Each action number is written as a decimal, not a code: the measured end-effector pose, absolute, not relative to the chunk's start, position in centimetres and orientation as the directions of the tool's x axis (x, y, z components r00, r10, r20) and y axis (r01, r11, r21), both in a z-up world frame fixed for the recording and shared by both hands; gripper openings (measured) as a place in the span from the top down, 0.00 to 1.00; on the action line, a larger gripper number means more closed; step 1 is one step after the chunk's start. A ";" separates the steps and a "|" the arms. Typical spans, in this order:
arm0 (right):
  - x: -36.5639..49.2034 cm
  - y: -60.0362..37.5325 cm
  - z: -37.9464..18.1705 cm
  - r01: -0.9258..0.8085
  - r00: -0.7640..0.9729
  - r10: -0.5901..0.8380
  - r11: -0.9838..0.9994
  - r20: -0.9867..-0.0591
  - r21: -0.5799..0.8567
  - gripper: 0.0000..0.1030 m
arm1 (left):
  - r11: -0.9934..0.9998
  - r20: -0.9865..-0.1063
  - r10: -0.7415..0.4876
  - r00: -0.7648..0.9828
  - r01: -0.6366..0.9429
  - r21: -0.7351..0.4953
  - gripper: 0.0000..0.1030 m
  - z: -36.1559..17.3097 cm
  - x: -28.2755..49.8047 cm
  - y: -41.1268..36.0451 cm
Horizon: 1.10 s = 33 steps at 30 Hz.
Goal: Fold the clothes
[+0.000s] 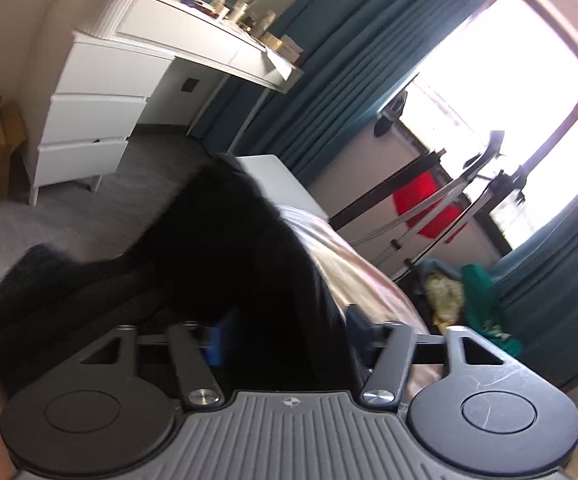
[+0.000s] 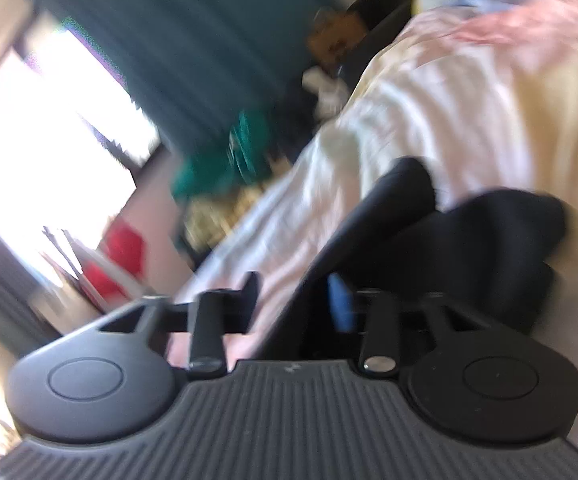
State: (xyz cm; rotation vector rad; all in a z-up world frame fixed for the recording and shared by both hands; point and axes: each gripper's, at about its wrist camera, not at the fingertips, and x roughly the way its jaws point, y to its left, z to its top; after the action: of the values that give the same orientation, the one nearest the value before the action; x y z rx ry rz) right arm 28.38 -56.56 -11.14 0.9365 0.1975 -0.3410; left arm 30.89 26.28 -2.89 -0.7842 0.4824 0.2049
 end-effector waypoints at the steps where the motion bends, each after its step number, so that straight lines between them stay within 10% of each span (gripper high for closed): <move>1: 26.3 -56.4 -11.5 0.352 0.935 -0.218 0.510 -0.278 0.785 0.27 | 0.684 -0.466 -0.003 0.885 -0.339 -0.646 0.22 -2.7 29.0 26.3; 11: 20.4 -54.1 -14.5 0.350 0.928 -0.018 0.378 -0.372 0.857 0.23 | 0.405 -0.435 -0.205 0.877 -0.329 -0.853 0.15 -8.7 16.8 26.3; 27: 27.9 -47.1 -16.7 0.268 0.840 0.389 0.308 -0.378 0.913 0.23 | 0.407 -0.415 -0.054 0.908 -0.359 -0.840 0.18 -13.1 26.2 29.1; 33: 29.7 -42.4 -16.4 0.268 0.811 0.465 0.244 -0.355 0.932 0.23 | 0.370 -0.376 -0.022 0.926 -0.342 -0.864 0.42 -12.8 27.3 29.2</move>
State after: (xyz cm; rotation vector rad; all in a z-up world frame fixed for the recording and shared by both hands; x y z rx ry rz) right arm 29.69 -42.44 -16.41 1.3456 0.6599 0.1485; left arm 27.31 29.18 -12.76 -1.1798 0.3516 0.2106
